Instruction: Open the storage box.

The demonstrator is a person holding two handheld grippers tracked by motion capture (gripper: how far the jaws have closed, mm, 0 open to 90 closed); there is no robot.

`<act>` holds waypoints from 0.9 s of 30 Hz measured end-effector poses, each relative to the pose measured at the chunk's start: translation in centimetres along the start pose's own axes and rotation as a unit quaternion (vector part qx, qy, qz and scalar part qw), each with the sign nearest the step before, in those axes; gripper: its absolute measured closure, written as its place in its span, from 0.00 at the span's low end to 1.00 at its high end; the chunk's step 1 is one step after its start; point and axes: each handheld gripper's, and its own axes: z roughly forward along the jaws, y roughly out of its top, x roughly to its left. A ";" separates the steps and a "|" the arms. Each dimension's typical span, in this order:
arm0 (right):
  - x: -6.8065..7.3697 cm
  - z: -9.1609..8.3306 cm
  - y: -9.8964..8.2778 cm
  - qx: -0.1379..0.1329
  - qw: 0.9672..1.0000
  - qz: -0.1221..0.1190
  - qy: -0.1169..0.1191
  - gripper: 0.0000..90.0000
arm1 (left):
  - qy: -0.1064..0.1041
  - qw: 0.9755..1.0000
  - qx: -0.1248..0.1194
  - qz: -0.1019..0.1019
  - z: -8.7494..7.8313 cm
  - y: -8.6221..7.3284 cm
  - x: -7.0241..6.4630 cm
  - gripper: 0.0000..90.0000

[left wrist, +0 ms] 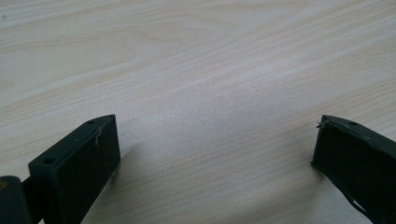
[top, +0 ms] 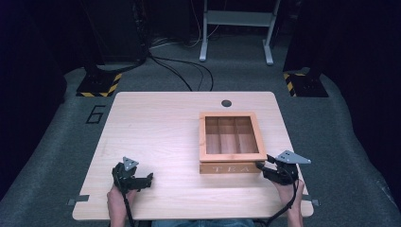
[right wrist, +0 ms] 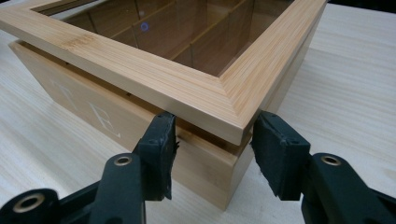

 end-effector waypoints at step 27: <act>-0.5 -0.3 3.9 -0.059 0.997 -0.016 -0.044 0.56 | 0.001 1.000 0.002 0.004 -0.1 0.0 0.0 0.00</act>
